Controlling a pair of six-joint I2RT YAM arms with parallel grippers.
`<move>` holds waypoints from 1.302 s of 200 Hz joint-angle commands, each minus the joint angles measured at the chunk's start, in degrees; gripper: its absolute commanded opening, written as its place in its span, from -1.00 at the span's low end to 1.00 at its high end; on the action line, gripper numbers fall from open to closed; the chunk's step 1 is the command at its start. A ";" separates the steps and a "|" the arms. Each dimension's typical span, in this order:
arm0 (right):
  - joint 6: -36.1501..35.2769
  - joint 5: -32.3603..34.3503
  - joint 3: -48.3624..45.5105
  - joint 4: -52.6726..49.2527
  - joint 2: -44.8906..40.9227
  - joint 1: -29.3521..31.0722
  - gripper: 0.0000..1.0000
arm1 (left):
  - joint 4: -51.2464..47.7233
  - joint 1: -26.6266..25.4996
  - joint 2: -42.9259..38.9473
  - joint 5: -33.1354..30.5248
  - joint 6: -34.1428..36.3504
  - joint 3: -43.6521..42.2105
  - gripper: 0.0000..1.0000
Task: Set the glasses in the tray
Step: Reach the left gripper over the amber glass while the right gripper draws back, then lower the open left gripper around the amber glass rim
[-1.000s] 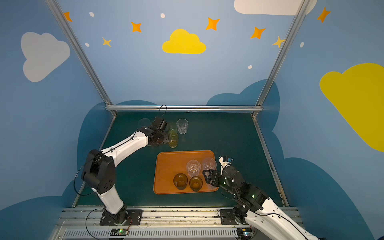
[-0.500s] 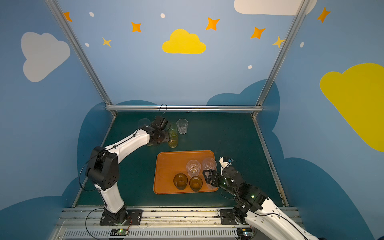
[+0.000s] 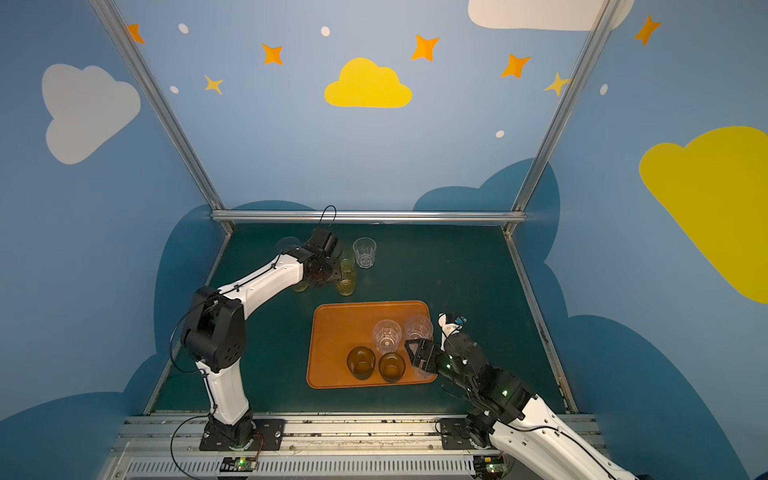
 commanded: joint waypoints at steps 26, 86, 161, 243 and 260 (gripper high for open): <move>-0.24 1.13 -0.99 1.79 -0.21 -0.31 0.75 | -3.14 0.36 2.40 -0.49 1.70 2.99 -0.50; 0.10 1.71 -1.19 1.97 0.04 -0.25 0.75 | -3.54 0.40 3.23 -1.03 2.32 3.75 -0.66; 1.03 1.62 -1.47 2.61 0.85 -0.31 0.75 | -4.08 0.40 4.28 -1.29 2.76 4.18 -0.65; 1.21 1.68 -1.84 3.63 1.78 -0.31 0.75 | -5.13 0.45 4.94 -1.90 3.58 5.24 -0.72; 1.12 1.88 -1.80 3.66 1.68 -0.30 0.75 | -5.22 0.41 4.92 -1.52 3.52 5.29 -0.74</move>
